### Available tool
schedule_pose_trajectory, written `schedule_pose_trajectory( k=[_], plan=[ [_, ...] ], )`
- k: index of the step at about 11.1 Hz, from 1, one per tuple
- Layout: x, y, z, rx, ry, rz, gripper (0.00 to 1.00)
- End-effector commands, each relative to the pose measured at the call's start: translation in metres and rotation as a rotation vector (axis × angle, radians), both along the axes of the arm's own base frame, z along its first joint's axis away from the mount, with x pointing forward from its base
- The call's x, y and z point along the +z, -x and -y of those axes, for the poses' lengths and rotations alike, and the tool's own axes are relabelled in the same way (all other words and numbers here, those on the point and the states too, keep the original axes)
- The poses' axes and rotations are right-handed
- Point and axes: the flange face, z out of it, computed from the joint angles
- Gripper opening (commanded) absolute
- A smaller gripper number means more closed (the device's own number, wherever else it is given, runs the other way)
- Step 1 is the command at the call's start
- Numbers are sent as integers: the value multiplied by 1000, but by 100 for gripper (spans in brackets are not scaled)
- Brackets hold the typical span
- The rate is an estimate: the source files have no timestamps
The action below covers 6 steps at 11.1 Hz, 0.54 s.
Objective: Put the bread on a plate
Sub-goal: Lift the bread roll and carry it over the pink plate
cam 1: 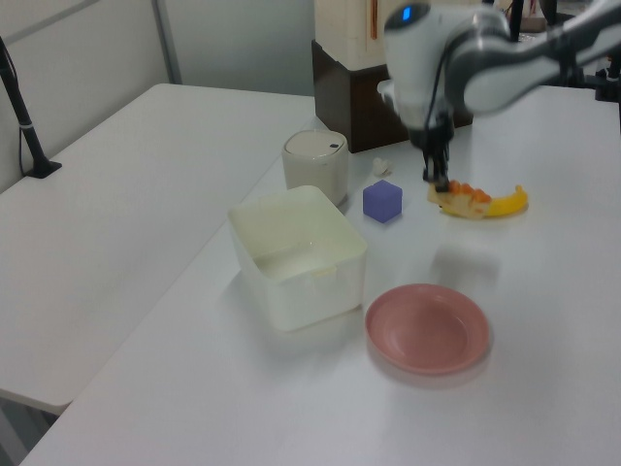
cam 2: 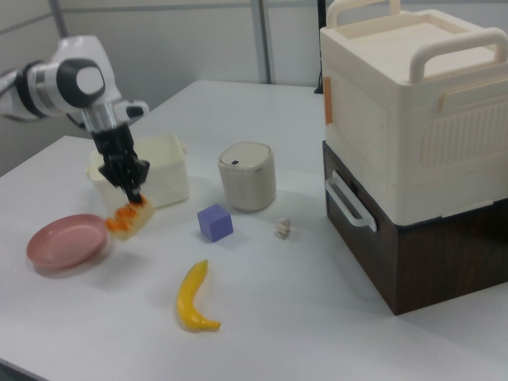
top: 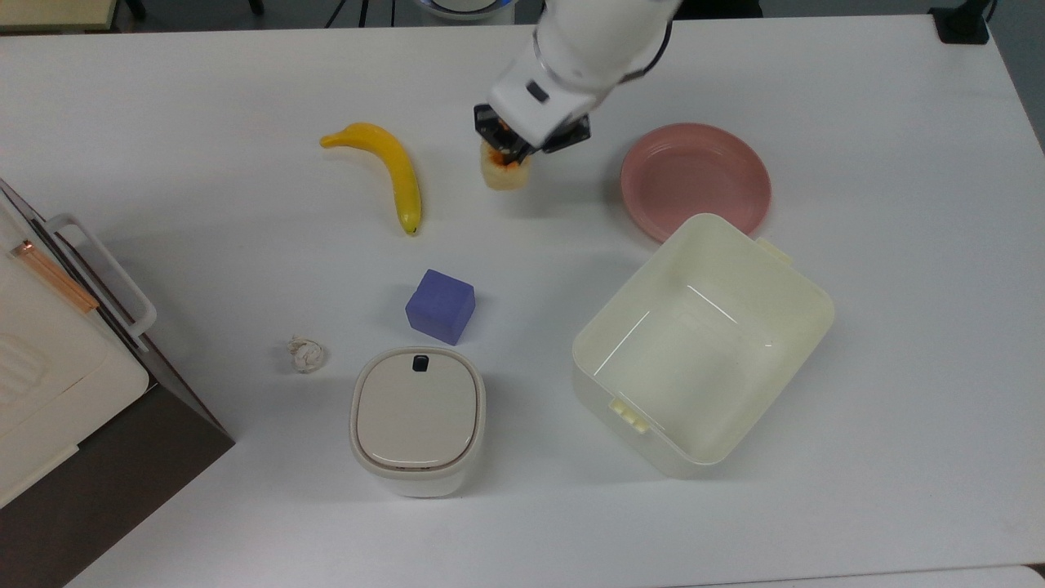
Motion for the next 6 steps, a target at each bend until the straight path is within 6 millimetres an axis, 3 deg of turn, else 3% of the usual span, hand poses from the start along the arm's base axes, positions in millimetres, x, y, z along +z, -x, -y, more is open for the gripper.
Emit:
schedule_pose_trajectory(
  k=[1,2,3,4,6],
  plan=[
    [52,2,6,-128,-205,117,0],
    [44,4,-13,-165,-200,132,0],
    [30,11,-50,-171,-197,169,0],
    [15,17,-73,-212,-178,240,0],
    [0,21,-92,-294,-131,351,0]
  ],
)
